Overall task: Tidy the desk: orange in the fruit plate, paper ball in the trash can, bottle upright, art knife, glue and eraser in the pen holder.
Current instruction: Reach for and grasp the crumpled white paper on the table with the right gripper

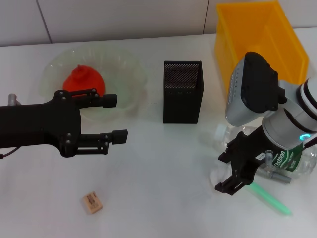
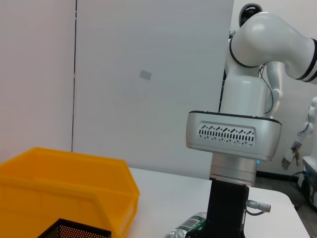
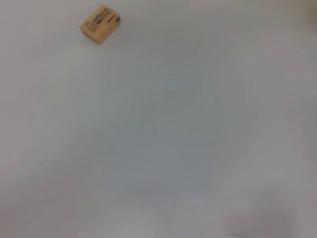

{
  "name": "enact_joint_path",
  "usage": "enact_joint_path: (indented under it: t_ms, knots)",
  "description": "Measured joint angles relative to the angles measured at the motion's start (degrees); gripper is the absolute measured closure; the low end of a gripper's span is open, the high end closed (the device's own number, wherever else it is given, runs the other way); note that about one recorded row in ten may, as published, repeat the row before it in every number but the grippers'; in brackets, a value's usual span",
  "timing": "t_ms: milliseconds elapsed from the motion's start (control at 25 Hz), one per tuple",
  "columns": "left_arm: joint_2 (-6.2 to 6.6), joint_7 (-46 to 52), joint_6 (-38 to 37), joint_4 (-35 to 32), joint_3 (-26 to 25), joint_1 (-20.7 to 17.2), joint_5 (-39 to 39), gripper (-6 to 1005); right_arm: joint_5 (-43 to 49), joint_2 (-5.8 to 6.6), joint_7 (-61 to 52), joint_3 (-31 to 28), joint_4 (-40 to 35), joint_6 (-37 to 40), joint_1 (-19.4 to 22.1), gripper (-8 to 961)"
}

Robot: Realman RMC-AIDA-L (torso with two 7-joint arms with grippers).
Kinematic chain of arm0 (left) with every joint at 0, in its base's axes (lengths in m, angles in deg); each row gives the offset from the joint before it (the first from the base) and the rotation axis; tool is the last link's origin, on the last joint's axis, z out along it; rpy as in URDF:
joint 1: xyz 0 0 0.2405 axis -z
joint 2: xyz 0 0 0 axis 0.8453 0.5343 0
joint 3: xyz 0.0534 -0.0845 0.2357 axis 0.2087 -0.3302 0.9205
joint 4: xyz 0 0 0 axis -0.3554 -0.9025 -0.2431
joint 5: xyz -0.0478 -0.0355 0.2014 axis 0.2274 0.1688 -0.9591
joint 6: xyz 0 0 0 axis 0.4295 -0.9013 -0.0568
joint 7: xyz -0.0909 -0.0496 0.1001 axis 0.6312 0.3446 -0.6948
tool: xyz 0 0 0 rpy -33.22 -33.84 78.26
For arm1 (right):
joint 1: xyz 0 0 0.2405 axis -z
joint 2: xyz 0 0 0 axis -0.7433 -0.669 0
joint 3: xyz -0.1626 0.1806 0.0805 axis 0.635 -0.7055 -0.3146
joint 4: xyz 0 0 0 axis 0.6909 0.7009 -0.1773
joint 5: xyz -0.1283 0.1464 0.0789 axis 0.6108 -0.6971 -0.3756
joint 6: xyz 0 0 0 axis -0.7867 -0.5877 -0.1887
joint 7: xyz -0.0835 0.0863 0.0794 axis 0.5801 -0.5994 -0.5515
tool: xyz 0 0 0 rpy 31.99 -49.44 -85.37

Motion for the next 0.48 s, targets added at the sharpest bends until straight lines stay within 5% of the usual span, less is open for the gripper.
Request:
enact_joint_path:
  t_ms: [280, 480]
  knots:
    - [0.0, -0.4, 0.1, 0.1, 0.0, 0.1, -0.1, 208, 0.0, 0.0, 0.0, 0.8, 0.6, -1.1, -0.1, 259]
    - [0.0, -0.5, 0.1, 0.0, 0.0, 0.0, -0.1, 208, 0.0, 0.0, 0.0, 1.8, 0.6, -1.5, -0.1, 460]
